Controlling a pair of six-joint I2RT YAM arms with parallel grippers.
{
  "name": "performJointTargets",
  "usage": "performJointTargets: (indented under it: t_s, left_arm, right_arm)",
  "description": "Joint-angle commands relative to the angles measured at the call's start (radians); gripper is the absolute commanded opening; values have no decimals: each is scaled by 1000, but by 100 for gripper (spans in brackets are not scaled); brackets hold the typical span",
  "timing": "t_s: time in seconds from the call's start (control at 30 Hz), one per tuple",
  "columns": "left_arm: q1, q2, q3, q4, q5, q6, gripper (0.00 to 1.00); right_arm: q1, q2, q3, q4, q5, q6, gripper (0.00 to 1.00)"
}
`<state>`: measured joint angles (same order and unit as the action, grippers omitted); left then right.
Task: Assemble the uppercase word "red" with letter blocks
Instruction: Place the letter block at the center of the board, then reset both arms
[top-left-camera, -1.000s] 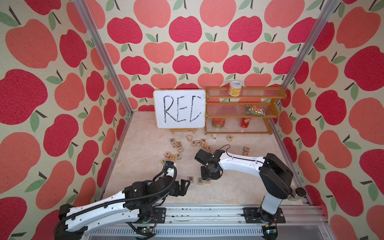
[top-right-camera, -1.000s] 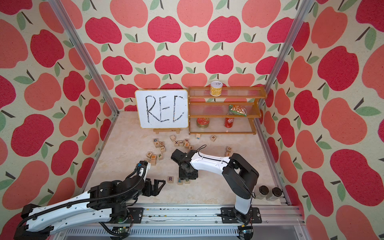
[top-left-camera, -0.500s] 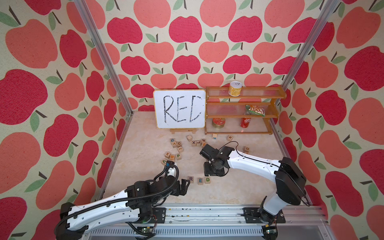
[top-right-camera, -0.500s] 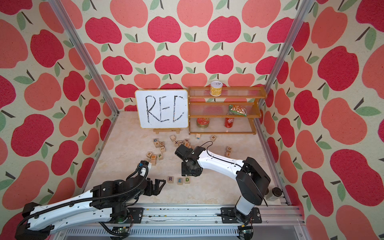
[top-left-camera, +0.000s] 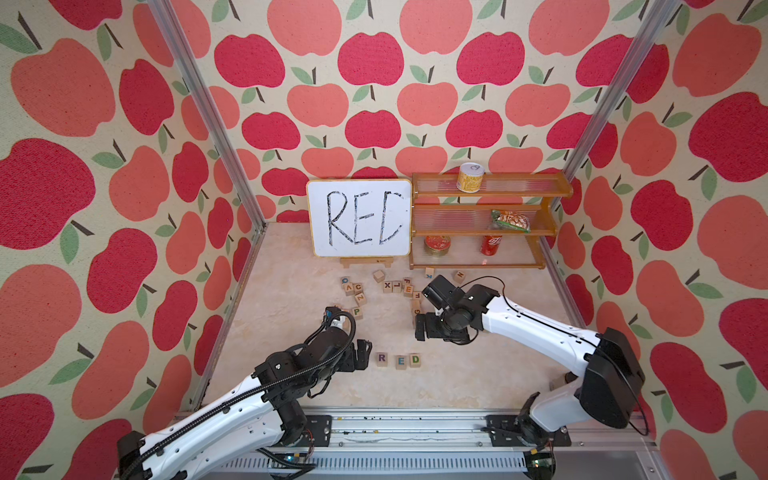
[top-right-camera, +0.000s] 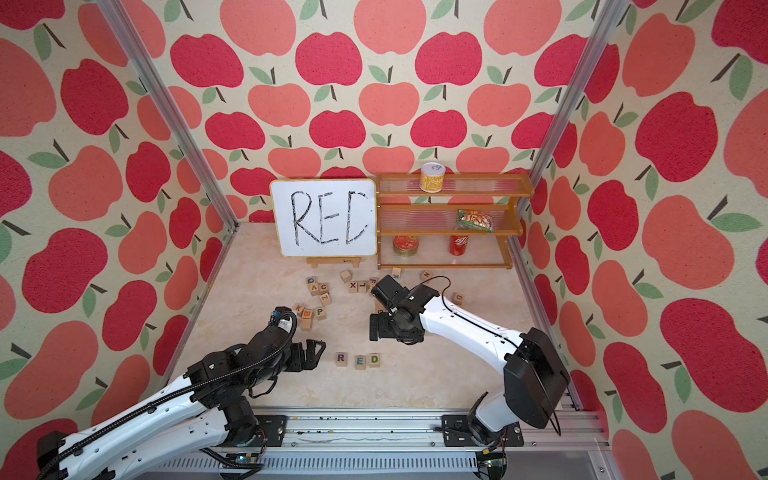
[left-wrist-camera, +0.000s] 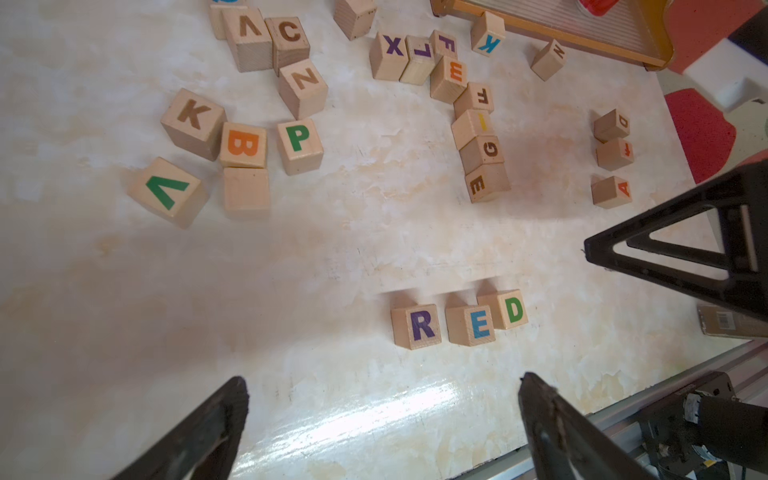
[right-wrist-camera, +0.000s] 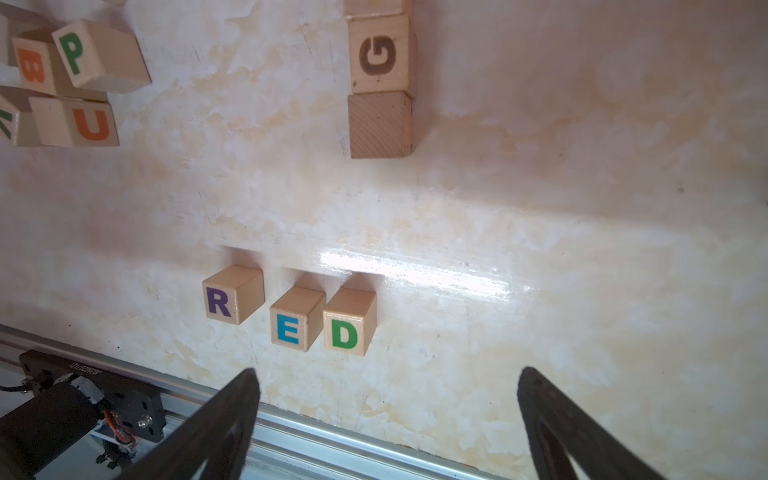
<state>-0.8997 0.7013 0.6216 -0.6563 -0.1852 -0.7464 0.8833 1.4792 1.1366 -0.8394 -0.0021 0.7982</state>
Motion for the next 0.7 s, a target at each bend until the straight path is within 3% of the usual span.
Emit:
performJointTargets:
  t_s: [0.0, 0.33, 0.67]
  left_arm:
    - [79, 33, 46, 26, 107, 105, 100]
    - [350, 160, 99, 84, 291, 255, 99]
    - [576, 321, 101, 207, 299, 344, 99]
  right_arm:
    - [-44, -47, -16, -24, -18, -79, 99]
    - [-249, -95, -8, 2, -35, -257, 99]
    - [-466, -120, -59, 145, -3, -450, 99]
